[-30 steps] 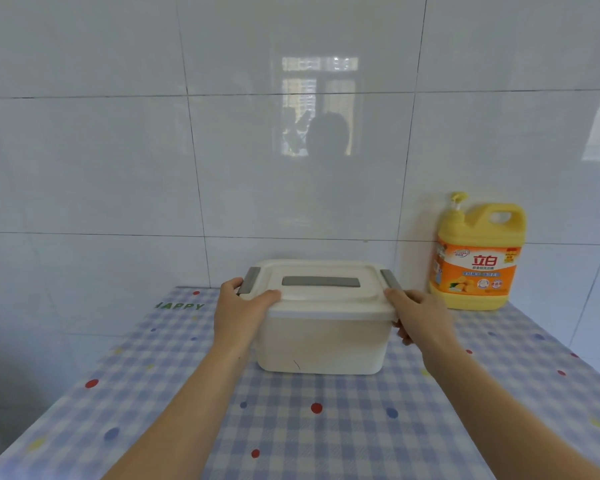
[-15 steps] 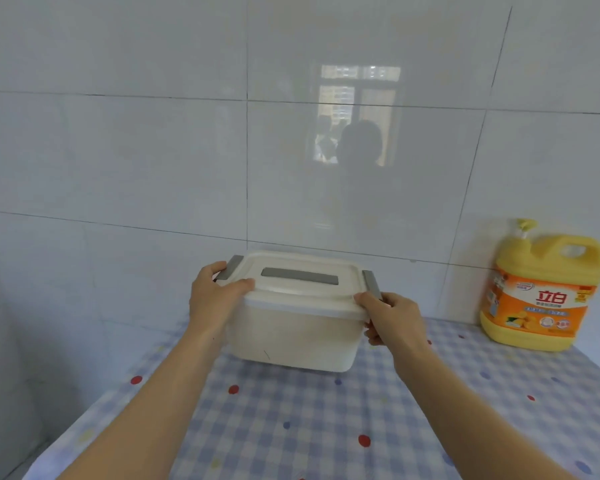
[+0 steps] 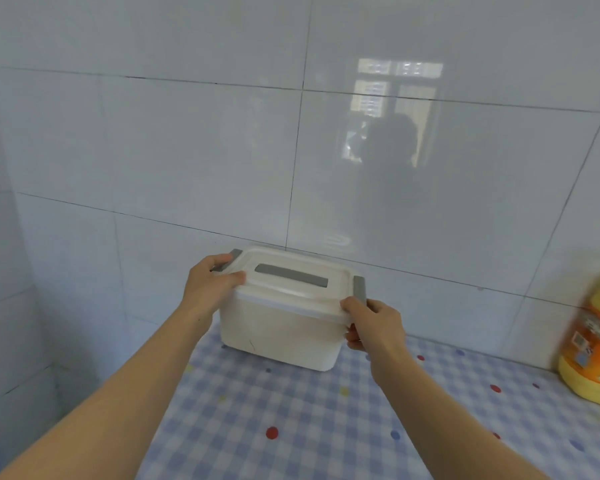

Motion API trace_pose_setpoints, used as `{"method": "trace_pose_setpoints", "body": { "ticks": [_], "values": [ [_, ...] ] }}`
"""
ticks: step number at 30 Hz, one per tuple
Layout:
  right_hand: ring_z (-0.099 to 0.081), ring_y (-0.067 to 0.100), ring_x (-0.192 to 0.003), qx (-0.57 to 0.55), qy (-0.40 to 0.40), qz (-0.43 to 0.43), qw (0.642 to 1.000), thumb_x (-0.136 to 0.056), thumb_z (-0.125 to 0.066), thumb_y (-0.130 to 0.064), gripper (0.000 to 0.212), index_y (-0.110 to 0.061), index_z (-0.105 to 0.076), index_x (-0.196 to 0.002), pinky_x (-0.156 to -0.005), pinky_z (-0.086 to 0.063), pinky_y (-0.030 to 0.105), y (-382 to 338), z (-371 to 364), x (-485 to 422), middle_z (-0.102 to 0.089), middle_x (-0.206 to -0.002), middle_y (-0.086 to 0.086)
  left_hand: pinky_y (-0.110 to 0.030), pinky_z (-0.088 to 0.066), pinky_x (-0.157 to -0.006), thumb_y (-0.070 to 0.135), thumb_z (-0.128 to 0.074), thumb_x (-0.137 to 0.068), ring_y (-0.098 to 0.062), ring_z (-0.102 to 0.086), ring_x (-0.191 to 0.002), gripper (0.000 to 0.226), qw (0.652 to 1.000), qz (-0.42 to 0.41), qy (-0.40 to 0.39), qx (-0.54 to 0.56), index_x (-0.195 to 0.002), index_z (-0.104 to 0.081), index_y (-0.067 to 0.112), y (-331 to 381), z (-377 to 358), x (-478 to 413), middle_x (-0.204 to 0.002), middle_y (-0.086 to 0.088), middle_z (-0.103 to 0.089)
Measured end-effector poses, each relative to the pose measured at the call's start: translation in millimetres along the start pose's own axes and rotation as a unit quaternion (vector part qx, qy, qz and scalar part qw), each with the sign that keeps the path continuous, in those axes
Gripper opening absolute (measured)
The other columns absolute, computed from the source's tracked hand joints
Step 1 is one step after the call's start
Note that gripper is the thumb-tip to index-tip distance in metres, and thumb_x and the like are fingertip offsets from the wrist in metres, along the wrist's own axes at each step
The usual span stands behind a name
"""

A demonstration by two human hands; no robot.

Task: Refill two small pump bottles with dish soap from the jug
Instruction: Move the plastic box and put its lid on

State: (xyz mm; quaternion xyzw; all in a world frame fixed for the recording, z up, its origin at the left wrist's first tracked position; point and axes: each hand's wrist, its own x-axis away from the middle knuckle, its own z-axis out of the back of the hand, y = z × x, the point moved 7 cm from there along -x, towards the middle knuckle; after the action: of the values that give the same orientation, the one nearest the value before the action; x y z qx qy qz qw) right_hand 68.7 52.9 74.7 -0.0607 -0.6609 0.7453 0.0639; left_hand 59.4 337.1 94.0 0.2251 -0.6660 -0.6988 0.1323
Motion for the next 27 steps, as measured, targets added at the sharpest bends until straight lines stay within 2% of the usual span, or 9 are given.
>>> {"method": "trace_pose_setpoints", "body": {
  "ticks": [8, 12, 15, 20, 27],
  "values": [
    [-0.06, 0.016, -0.06, -0.007, 0.014, -0.013, 1.0, -0.086, -0.064, -0.027, 0.044, -0.01, -0.059, -0.126, -0.06, -0.055, 0.028, 2.0, -10.7, -25.8, -0.064, -0.079, 0.007, -0.029, -0.039, -0.089, 0.005, -0.066, -0.086, -0.02, -0.051, -0.11, 0.044, 1.0, 0.014, -0.005, 0.016, -0.128, -0.058, 0.013, -13.4, -9.8, -32.6, -0.125, -0.002, -0.054],
    [-0.06, 0.018, -0.061, -0.011, 0.006, -0.009, 1.0, -0.087, -0.061, -0.024, 0.051, -0.02, -0.05, -0.136, -0.06, -0.055, 0.03, -1.0, -12.8, -31.1, -0.066, -0.088, 0.011, -0.028, -0.039, -0.09, 0.005, -0.063, -0.088, -0.019, -0.051, -0.11, 0.043, 1.0, 0.001, 0.009, 0.014, -0.13, -0.057, 0.012, -15.5, -13.5, -39.9, -0.127, -0.002, -0.054],
    [-0.059, 0.018, -0.061, -0.018, 0.002, -0.006, 1.0, -0.088, -0.06, -0.023, 0.049, -0.022, -0.051, -0.136, -0.061, -0.056, 0.03, -1.5, -13.6, -32.1, -0.065, -0.084, 0.01, -0.027, -0.039, -0.09, 0.009, -0.06, -0.091, -0.017, -0.05, -0.111, 0.04, 1.0, -0.018, 0.016, -0.002, -0.13, -0.056, 0.013, -17.3, -14.4, -40.3, -0.13, -0.001, -0.053],
    [-0.062, 0.019, -0.067, 0.001, 0.001, 0.005, 1.0, -0.091, -0.059, -0.029, 0.049, -0.024, -0.047, -0.139, -0.057, -0.051, 0.028, -0.6, -13.3, -32.2, -0.066, -0.103, 0.012, -0.032, -0.042, -0.092, 0.022, -0.057, -0.094, -0.018, -0.052, -0.111, 0.035, 0.989, -0.074, 0.052, -0.116, -0.128, -0.057, 0.016, -11.4, -12.8, -40.2, -0.133, -0.003, -0.056],
    [-0.065, 0.016, -0.066, 0.09, -0.024, 0.002, 0.996, -0.094, -0.052, -0.044, 0.053, -0.023, -0.043, -0.142, -0.057, -0.052, 0.027, -2.4, -12.2, -31.6, -0.068, -0.101, 0.009, -0.041, -0.047, -0.096, 0.032, -0.056, -0.094, -0.025, -0.056, -0.118, 0.035, 0.95, -0.155, 0.087, -0.258, -0.121, -0.063, 0.011, -2.4, -9.2, -34.0, -0.128, -0.006, -0.061]
  ]
}}
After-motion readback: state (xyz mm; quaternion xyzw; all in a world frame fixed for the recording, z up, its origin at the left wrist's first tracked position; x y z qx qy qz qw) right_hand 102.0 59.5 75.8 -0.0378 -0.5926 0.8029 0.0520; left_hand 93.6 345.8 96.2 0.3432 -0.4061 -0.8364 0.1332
